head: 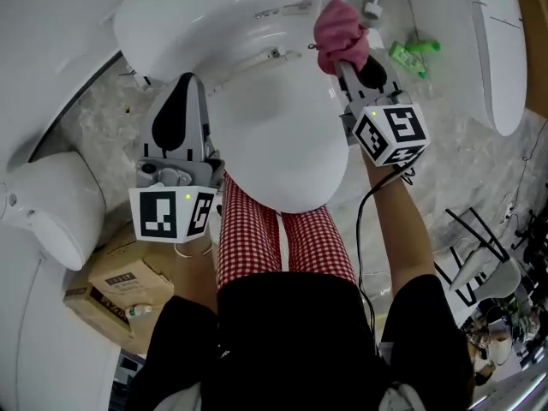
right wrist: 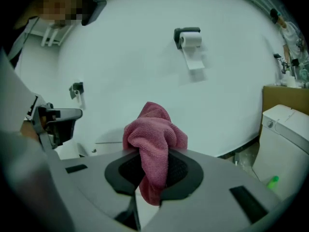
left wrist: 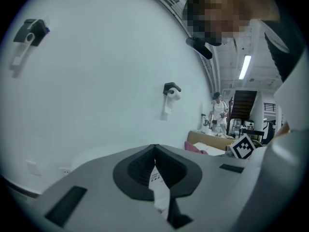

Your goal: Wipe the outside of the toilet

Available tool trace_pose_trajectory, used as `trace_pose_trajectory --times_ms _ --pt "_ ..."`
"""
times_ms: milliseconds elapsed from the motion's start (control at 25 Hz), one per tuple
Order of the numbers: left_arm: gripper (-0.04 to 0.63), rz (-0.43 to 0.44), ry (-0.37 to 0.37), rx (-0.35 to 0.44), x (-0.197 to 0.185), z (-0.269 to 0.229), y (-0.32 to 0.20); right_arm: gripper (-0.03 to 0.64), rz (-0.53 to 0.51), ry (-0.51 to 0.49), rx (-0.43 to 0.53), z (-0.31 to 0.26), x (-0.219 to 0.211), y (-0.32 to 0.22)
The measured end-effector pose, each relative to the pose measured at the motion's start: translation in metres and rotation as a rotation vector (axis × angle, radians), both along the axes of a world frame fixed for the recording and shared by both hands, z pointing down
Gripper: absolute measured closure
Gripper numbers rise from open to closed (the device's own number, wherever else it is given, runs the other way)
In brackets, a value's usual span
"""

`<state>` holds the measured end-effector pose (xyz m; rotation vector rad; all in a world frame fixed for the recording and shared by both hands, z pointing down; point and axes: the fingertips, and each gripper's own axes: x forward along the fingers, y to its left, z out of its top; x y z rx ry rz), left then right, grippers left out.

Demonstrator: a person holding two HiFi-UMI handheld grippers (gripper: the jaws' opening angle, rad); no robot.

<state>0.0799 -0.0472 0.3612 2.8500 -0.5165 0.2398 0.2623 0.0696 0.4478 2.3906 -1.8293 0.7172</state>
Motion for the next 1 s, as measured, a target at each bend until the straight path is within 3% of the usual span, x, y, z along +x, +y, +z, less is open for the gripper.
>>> trace_pose_trajectory --times_ms 240,600,1000 --pt "0.586 0.063 0.044 0.064 0.033 -0.056 0.063 0.538 -0.138 0.079 0.124 -0.089 -0.018 0.056" --pt "0.586 0.176 0.115 0.129 0.06 -0.163 0.12 0.538 -0.062 0.073 0.289 -0.214 -0.039 0.098" --pt "0.586 0.287 0.252 0.169 0.034 -0.267 0.14 0.538 -0.043 0.176 0.335 -0.327 -0.101 0.113"
